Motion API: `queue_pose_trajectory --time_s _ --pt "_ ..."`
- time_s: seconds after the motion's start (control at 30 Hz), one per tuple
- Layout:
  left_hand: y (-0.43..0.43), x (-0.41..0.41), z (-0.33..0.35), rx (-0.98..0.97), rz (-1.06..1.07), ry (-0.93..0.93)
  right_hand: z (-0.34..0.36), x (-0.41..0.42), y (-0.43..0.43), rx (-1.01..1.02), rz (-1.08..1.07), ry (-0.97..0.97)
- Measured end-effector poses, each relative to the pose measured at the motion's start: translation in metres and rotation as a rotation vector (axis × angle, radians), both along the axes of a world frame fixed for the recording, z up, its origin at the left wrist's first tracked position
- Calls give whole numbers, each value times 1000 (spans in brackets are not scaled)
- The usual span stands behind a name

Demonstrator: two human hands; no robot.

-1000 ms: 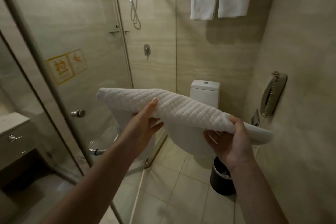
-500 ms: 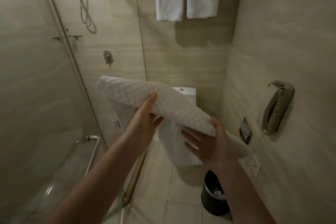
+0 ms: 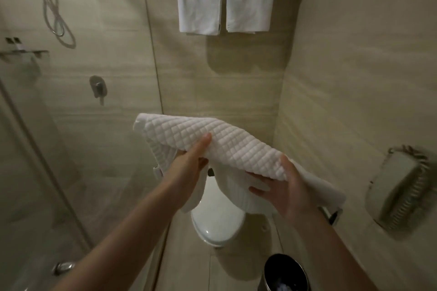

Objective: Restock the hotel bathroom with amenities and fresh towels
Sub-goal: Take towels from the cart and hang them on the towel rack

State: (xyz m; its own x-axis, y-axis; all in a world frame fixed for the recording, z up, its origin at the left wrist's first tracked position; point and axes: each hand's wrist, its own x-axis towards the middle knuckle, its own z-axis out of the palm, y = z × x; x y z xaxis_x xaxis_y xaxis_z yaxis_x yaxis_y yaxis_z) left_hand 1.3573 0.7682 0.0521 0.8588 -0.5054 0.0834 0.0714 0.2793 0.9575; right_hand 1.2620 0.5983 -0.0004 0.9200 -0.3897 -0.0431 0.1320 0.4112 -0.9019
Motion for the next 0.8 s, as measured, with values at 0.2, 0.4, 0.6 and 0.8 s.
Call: queue_pose_trajectory --time_s 0.2,0.4,0.6,0.8 --pt "-45 95 7 7 -31 -51 8 93 -67 -301 -25 35" --pt "-107 196 34 7 -12 -115 38 195 -137 -465 -62 -17" --pt "-158 286 70 -20 4 -230 80 282 -188 -550 -59 -82" --pt "-191 382 101 20 -1 -404 124 366 -232 -699 -118 -76"
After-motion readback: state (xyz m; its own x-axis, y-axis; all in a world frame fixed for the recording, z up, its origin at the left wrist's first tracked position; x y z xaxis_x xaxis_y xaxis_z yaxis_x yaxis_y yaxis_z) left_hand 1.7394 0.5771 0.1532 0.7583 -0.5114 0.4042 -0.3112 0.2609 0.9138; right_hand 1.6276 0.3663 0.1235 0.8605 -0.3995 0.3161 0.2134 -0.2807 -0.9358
